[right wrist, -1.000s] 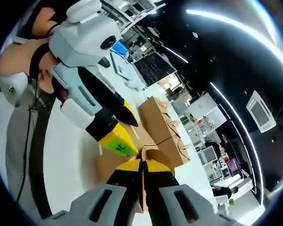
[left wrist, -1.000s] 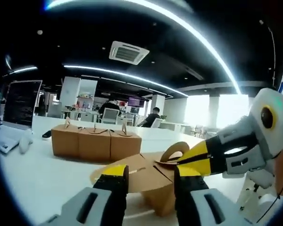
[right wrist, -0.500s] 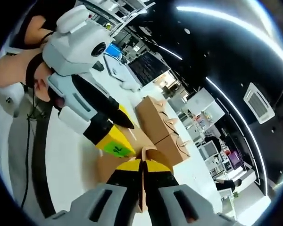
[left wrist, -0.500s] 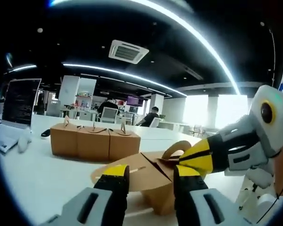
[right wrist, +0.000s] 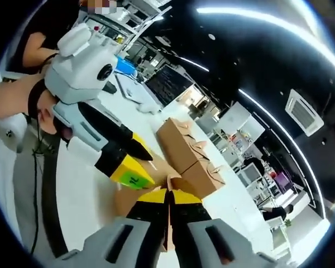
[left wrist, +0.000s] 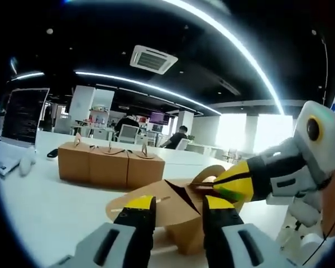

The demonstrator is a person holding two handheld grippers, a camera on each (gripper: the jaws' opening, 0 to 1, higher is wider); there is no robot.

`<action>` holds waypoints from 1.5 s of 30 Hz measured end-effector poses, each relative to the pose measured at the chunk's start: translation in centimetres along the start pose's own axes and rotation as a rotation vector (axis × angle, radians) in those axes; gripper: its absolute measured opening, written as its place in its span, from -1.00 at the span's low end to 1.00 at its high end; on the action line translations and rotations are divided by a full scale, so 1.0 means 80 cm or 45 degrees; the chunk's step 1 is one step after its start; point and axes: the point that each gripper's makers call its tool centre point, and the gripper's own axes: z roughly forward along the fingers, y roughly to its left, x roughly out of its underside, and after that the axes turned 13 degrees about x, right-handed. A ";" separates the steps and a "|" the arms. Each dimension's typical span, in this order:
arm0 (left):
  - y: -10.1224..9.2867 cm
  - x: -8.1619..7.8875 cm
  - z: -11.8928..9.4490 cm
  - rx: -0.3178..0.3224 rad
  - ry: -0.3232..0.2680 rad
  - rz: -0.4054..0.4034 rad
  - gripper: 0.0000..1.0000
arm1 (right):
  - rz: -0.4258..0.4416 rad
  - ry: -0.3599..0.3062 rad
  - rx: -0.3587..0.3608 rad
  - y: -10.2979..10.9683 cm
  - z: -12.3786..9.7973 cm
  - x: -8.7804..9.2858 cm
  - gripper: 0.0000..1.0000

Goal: Pick up one paper box from the group, open the paper box, and remove the item inside

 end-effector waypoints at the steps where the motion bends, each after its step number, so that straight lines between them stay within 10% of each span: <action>1: 0.000 0.000 0.000 0.002 0.000 -0.009 -0.30 | 0.006 -0.002 -0.001 0.000 0.000 0.000 -0.95; 24: -0.002 0.003 0.001 0.029 0.007 -0.060 -0.32 | 0.202 -0.024 0.020 -0.013 0.005 0.001 -0.95; 32: 0.003 0.002 0.005 0.030 0.017 -0.098 -0.25 | 0.004 0.001 0.004 0.011 0.013 0.009 -0.95; 45: 0.004 0.004 0.003 0.012 0.011 -0.138 -0.33 | 0.202 -0.072 0.081 -0.021 0.001 -0.007 -0.95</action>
